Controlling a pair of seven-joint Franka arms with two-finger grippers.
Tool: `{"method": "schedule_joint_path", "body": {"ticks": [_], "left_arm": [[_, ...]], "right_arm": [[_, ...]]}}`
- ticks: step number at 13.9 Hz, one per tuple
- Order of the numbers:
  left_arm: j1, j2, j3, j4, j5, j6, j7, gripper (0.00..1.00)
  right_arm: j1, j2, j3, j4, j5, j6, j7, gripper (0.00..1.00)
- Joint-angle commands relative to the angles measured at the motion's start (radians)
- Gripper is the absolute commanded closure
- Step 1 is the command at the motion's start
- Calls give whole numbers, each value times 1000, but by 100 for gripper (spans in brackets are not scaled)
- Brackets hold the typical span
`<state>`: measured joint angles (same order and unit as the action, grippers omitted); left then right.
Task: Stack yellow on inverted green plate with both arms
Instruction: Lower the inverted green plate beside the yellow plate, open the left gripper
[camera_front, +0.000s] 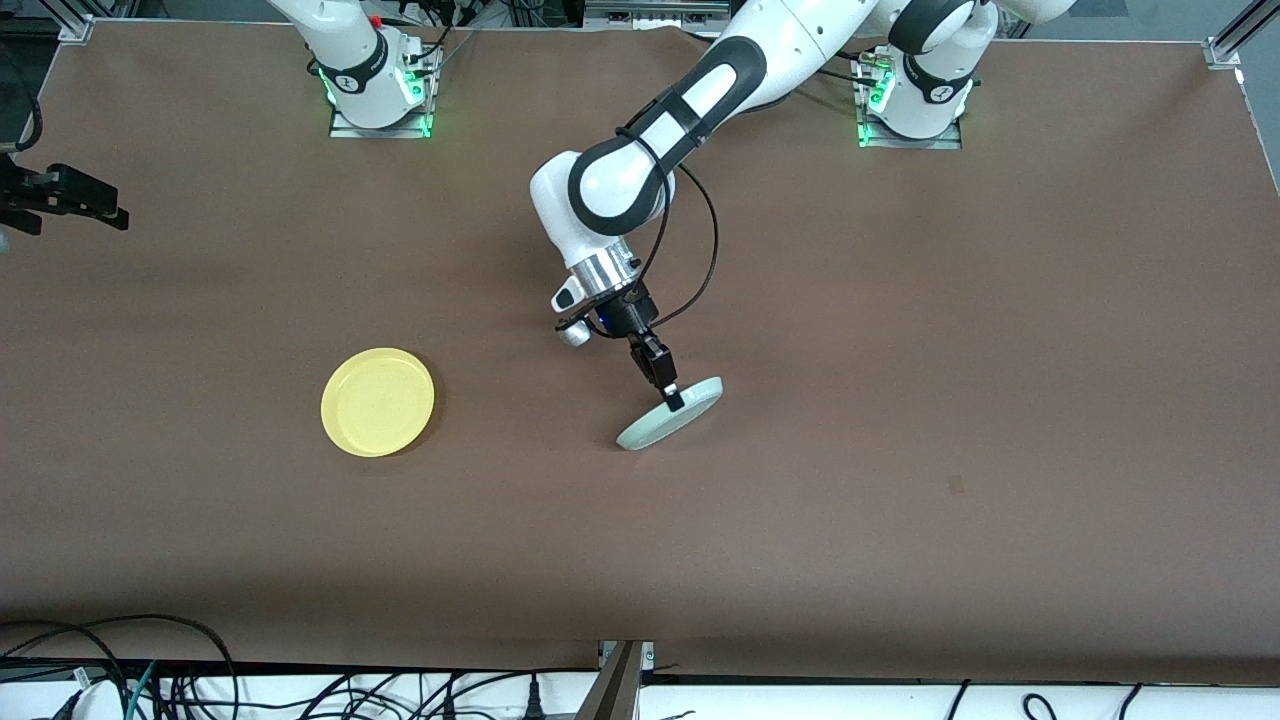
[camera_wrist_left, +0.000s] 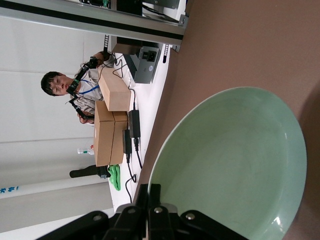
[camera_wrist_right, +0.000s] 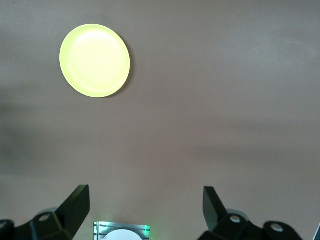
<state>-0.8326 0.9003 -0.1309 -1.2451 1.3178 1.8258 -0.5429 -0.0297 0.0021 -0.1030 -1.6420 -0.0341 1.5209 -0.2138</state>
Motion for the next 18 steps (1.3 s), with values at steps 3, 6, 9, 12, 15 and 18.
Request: {"method": "schedule_joint_path", "body": {"ticks": [3, 6, 9, 12, 15, 18], "left_arm": [[-49, 58, -70, 38, -11, -3, -145, 100], [-51, 55, -93, 44, -150, -3, -212, 76], [-53, 58, -119, 44, -180, -3, -288, 13], [-43, 55, -153, 61, -239, 1, -328, 0], [-30, 49, -151, 128, -388, 1, -327, 0], [-2, 34, -150, 191, -576, 0, -330, 0]], "right_arm": [[-7, -10, 5, 7, 17, -18, 5, 0], [-7, -10, 5, 7, 17, -18, 5, 0], [-7, -10, 6, 8, 17, -18, 5, 0], [-7, -10, 5, 8, 17, -18, 5, 0], [-7, -10, 5, 8, 17, -18, 5, 0], [-7, -10, 6, 7, 17, -18, 5, 0]]}}
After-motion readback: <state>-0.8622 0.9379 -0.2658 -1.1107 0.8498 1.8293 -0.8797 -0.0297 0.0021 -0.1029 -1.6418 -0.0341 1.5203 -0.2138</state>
